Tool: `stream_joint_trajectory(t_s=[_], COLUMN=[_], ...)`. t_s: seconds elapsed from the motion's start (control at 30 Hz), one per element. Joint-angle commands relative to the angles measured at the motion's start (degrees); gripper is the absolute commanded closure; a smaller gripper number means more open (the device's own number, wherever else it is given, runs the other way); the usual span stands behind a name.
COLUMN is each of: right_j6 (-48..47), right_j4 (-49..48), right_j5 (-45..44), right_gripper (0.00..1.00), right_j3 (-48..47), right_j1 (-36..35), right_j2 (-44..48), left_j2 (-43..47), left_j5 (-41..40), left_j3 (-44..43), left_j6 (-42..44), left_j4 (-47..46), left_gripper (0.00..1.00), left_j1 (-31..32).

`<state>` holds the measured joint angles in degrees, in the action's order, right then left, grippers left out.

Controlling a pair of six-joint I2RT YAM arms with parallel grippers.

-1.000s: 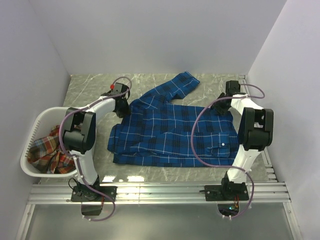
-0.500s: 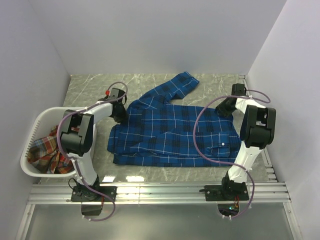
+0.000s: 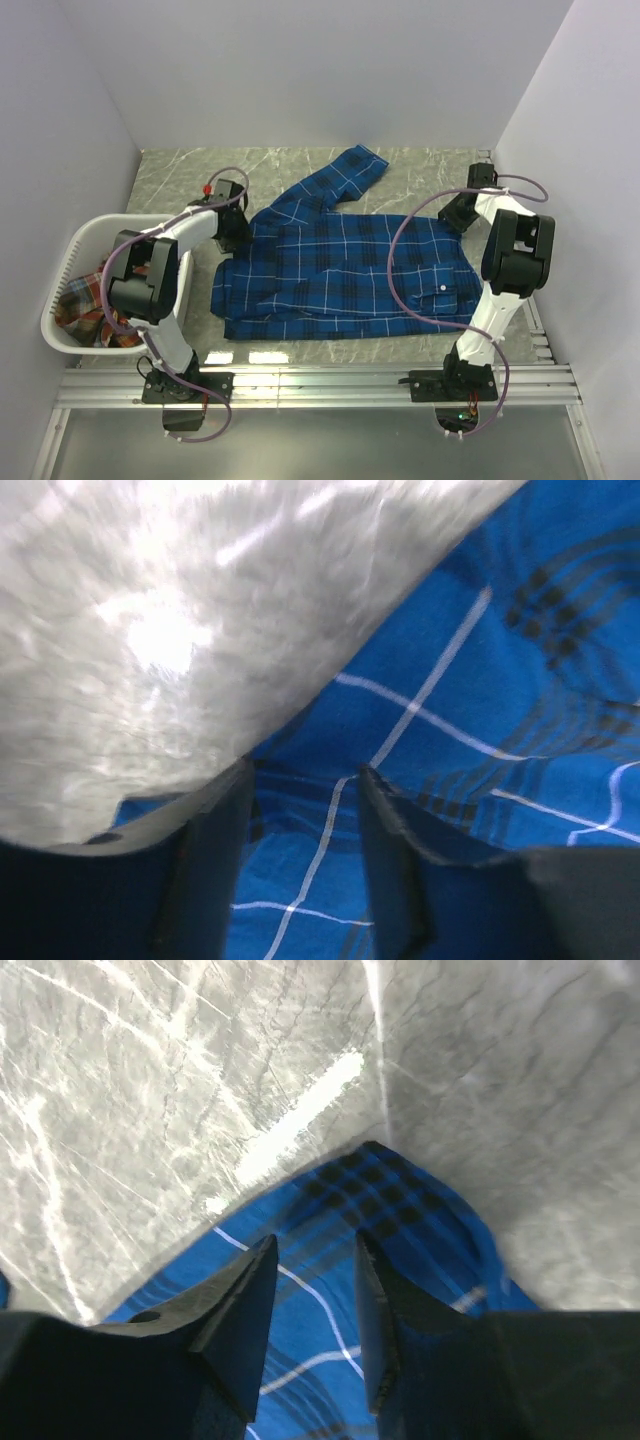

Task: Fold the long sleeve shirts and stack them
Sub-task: Fold the shirt

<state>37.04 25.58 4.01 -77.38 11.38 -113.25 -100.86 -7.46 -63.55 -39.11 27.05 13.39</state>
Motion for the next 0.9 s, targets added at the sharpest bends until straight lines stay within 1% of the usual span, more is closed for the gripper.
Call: stream_joint_trajectory(t_s=[0.0, 0.07, 0.1, 0.2, 0.3, 0.4, 0.53, 0.67, 0.87], right_j6=[-4.16, -5.48, -5.74, -6.45, -7.33, -8.03, -8.65, -8.65, -9.26], right_j4=[3.67, 5.00, 5.87, 7.28, 8.25, 9.92, 10.80, 10.89, 10.63], right_j5=[-3.92, -5.94, -6.03, -6.03, -6.64, -8.22, -9.72, -9.99, -11.04], right_gripper=[0.54, 0.50, 0.49, 0.43, 0.37, 0.34, 0.32, 0.32, 0.31], right_j3=[-4.69, -5.49, -6.02, -6.20, -5.94, -6.72, -7.87, -8.31, -7.78], right_j1=[-0.65, -1.35, -1.79, -2.24, -2.24, -2.15, -2.24, -2.24, -2.24], right_j2=[4.97, 6.19, 6.64, 7.96, 9.10, 9.19, 8.49, 7.78, 7.08], left_j2=[1.81, 0.84, 0.14, -3.90, -8.55, -13.12, -15.59, -17.26, -19.72], left_j5=[-3.00, -2.65, -2.47, -1.15, 0.78, 2.54, 2.19, 1.84, 3.42], left_j3=[-7.44, -9.74, -12.19, -16.94, -21.42, -24.68, -25.83, -26.01, -26.01], left_j6=[3.51, 5.09, 6.84, 9.92, 11.77, 12.22, 11.95, 11.78, 11.43], left_j4=[1.61, 0.47, -0.23, -1.12, -1.30, 0.63, 2.22, 2.04, 1.25], left_gripper=[0.43, 0.38, 0.33, 0.32, 0.33, 0.35, 0.37, 0.41, 0.45], left_j1=[-0.47, -0.47, -0.47, -0.47, -0.47, -0.47, -0.47, -0.47, -0.38])
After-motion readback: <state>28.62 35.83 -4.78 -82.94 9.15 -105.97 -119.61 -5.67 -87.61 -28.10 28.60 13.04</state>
